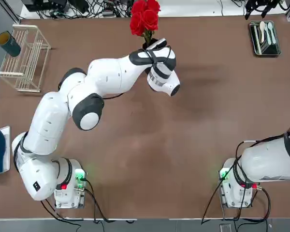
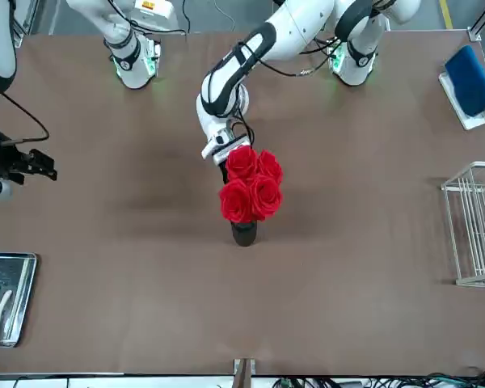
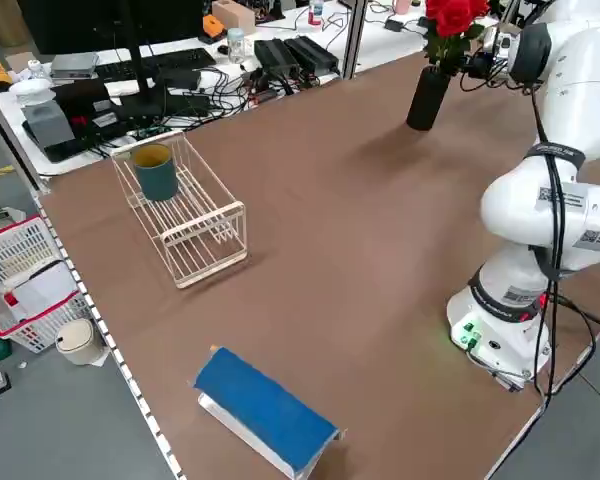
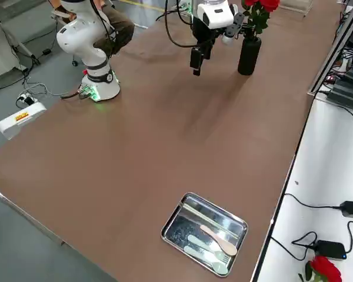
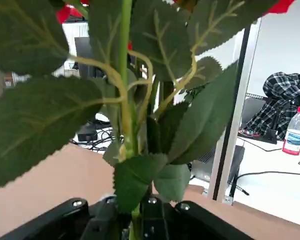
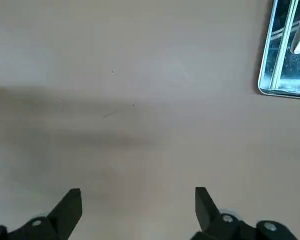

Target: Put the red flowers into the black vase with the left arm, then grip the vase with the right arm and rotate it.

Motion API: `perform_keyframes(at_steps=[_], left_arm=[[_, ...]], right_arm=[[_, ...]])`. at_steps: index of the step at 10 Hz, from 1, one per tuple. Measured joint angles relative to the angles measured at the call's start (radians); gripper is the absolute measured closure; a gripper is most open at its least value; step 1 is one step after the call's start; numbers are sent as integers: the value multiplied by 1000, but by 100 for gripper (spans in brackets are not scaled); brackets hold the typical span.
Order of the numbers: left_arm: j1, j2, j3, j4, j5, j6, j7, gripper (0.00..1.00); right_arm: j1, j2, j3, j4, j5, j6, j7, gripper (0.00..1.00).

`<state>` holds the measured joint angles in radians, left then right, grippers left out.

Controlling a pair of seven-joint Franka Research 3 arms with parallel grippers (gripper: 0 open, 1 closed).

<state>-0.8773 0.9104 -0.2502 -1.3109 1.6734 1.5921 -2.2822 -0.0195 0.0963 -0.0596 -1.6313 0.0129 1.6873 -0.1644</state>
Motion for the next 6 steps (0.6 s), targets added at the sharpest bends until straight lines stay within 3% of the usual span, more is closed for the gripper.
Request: perform_keyframes(at_steps=[3,4,6], left_arm=[[-9,1,0,1,1,-2,-4,84],[-10,1,0,1,1,-2,-4,69],[-13,1,0,1,1,-2,-4,61]], right_arm=[[1,0,0,-3,0,-1,0,0],[2,0,1,-3,0,-1,0,0],[6,0,2,-3,0,-1,0,0]])
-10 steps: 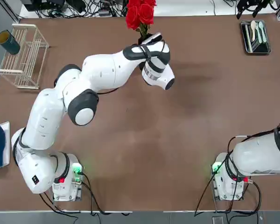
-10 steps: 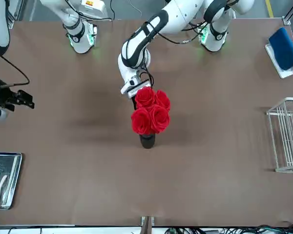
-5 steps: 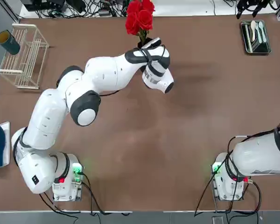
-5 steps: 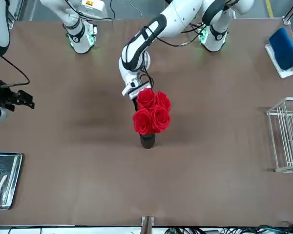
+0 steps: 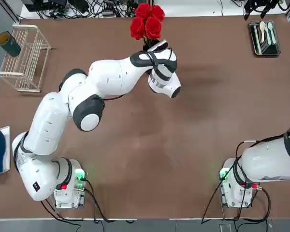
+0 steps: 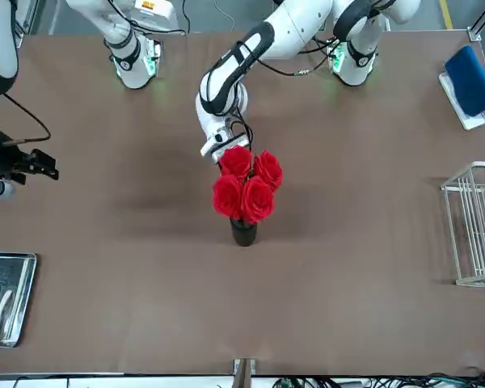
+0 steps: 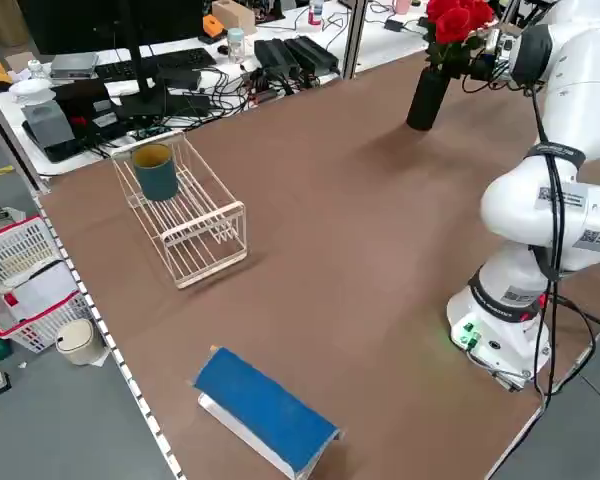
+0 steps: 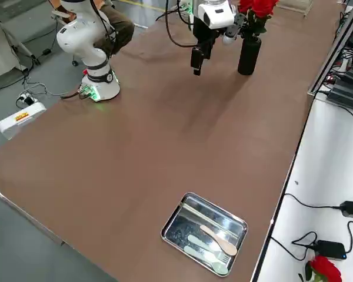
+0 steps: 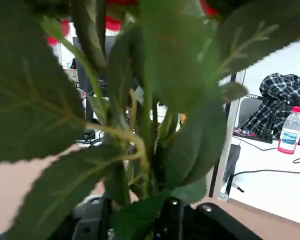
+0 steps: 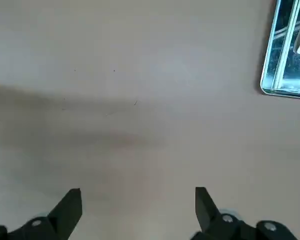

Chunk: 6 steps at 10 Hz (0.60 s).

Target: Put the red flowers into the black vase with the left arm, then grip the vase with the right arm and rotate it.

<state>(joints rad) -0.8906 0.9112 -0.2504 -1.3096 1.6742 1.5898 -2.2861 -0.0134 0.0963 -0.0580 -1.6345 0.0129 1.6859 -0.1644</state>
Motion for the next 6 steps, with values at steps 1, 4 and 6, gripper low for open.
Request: perform_keyframes(at_steps=[1,4,6], left_arm=[[-2,0,0,0,0,0,0,57],[-2,0,0,0,0,-2,0,36],[-2,0,0,1,0,-2,0,32]], right_arm=[[1,0,0,0,0,0,0,0],[1,0,0,0,0,-1,0,0],[1,0,0,0,0,-1,0,0]])
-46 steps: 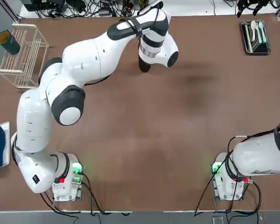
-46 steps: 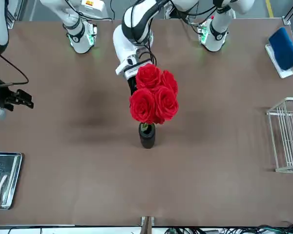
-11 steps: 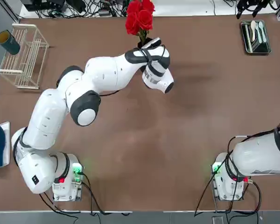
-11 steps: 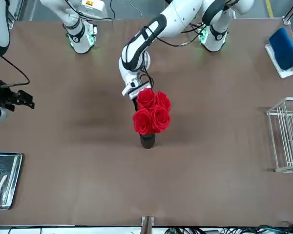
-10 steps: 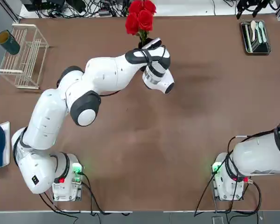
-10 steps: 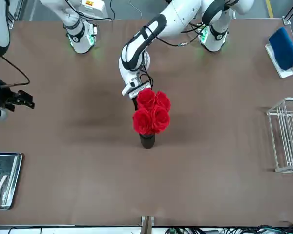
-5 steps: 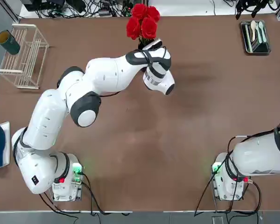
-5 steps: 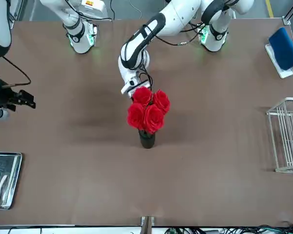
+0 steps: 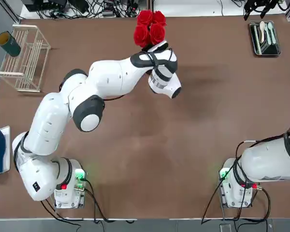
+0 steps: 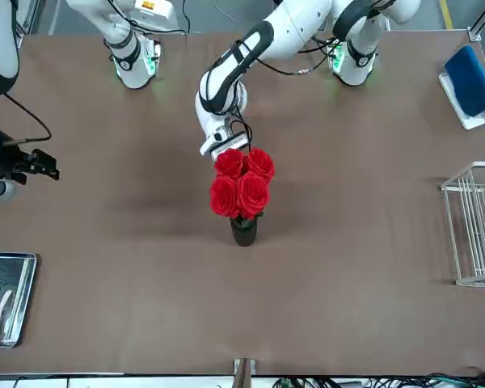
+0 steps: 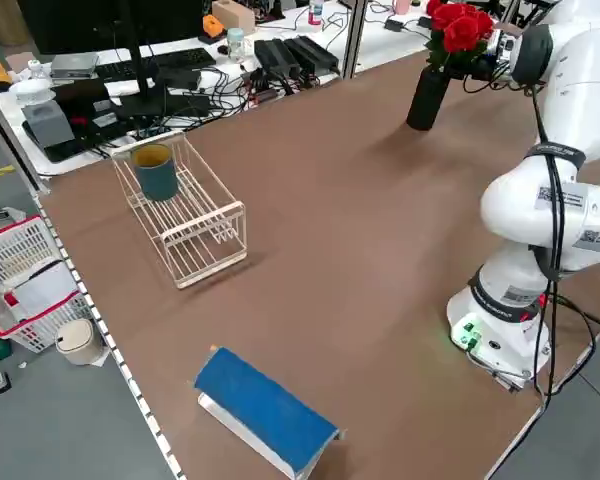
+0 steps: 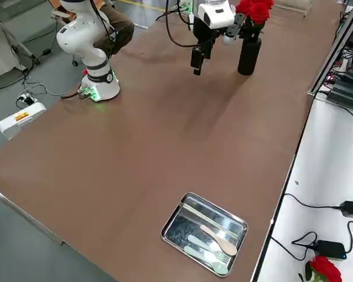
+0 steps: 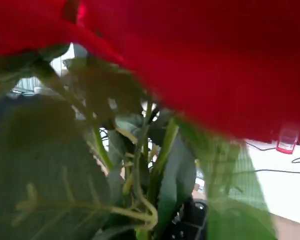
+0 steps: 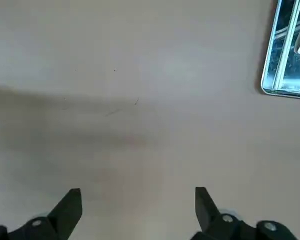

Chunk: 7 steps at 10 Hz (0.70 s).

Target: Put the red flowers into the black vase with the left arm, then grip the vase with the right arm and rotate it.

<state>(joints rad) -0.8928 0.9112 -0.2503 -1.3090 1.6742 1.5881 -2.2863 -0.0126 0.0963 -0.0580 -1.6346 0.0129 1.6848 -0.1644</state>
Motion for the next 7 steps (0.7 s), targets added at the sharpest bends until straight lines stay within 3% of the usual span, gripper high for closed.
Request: perform_keyframes(at_steps=[3,7], left_arm=[[0,0,0,1,0,-11,0,30],[-18,0,-2,1,-7,-49,0,7]], right_arm=[[1,0,0,0,0,0,0,0],[7,0,0,0,0,0,0,0]])
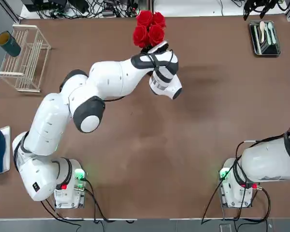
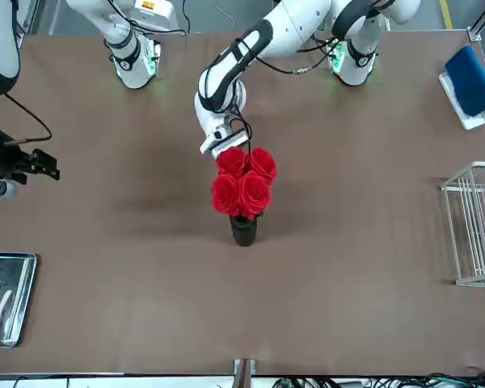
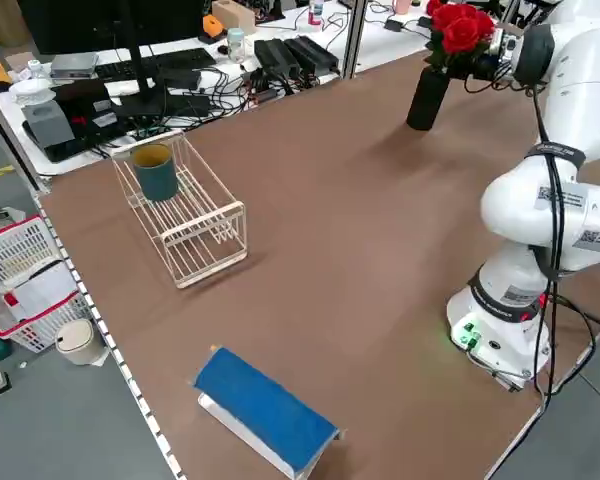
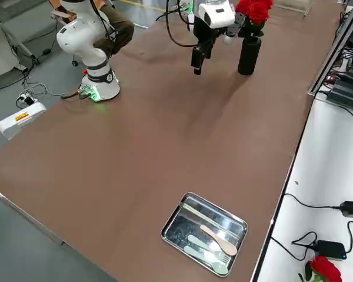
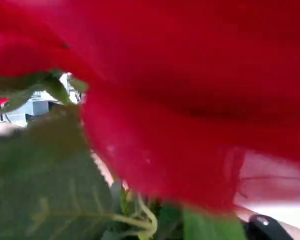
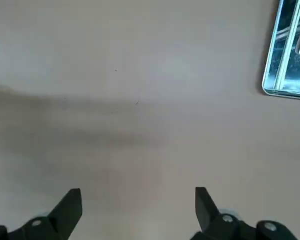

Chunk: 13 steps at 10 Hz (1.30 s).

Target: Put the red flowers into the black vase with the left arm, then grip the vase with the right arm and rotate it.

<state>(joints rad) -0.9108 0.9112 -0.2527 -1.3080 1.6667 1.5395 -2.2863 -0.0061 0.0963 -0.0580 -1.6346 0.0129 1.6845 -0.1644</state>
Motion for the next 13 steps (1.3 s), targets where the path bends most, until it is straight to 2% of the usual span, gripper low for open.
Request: perform_keyframes(at_steps=[3,8,12,13], left_arm=[[-32,0,-1,1,-19,-10,0,2],[-67,-4,-7,14,-63,-34,0,2],[-109,-38,-11,20,-130,-36,24,2],[-116,-45,-19,21,-178,-40,54,2]], right_arm=[[2,0,0,0,0,0,0,0],[2,0,0,0,0,0,0,0],[5,0,1,0,0,-1,0,0],[9,0,2,0,0,-1,2,0]])
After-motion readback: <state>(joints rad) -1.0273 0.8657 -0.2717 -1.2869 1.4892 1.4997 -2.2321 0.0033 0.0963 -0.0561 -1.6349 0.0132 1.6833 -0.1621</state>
